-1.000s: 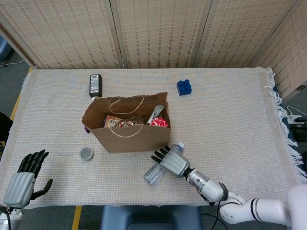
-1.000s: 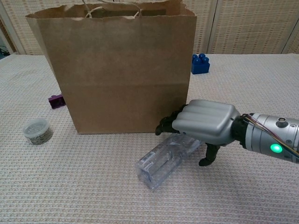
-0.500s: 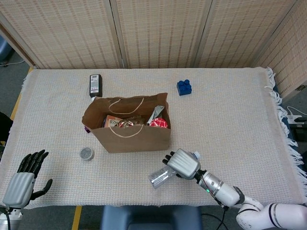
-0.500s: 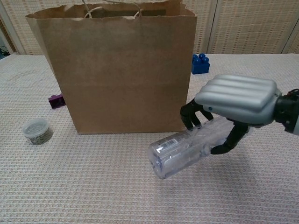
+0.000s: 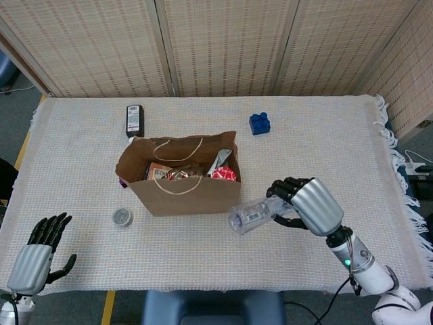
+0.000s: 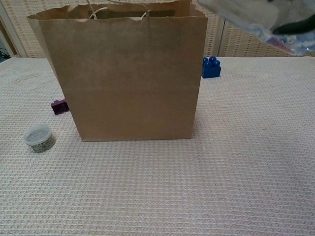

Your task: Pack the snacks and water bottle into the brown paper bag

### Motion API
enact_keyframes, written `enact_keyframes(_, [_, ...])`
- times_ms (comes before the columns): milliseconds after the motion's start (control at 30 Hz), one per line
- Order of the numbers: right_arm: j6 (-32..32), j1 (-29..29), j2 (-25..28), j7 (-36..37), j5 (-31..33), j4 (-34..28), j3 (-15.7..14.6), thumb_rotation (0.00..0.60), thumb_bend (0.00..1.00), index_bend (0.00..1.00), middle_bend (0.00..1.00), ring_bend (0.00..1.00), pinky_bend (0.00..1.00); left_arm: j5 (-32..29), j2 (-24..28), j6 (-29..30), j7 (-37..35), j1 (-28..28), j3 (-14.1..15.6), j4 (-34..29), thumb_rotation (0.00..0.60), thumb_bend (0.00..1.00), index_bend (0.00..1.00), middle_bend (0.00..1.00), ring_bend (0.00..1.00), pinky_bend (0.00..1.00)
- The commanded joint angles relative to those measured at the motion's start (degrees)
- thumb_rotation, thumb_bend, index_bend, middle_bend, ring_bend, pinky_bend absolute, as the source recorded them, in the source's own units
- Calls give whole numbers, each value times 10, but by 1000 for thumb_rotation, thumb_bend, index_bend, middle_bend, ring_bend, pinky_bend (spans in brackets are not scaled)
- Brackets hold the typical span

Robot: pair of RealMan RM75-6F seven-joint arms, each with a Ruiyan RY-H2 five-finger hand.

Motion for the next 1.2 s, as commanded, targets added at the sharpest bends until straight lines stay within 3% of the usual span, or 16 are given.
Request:
enact_keyframes(33, [56,-1,-27,20,22,8,67,600,261,752,616,705,812,-1,-1,-2,2,-1,0,1,600,365,0,0,0,28])
enact_keyframes(133, [66,17,-65,-5,48,4,108,600,261,751,616,705,808,-1,-2,-3,2,-1,0,2,600,365,0,0,0,28])
enact_keyframes(300, [45,80,-155,-109,96,16,169,600,260,742,616,704,808,0,-1,5,-5,0,-3,3,600,364,0,0,0,28])
enact_keyframes(533, [23,154,-271,-198,148,73,210,600,260,737,616,691,806,-4,7,16,-30,3,-10,4,600,364,0,0,0,28])
enact_keyframes(733, [13,197,-349,-218,162,149,212,600,260,729,616,691,801,-9,12,13,-42,1,-12,3,600,365,0,0,0,28])
enact_keyframes(933, [7,230,-422,-193,179,234,216,600,260,697,616,671,773,-19,16,6,-56,0,-14,4,600,364,0,0,0,28])
enact_keyframes(1200, [5,251,-479,-163,190,285,218,600,260,682,616,660,768,-18,18,4,-63,-2,-14,4,600,364,0,0,0,27])
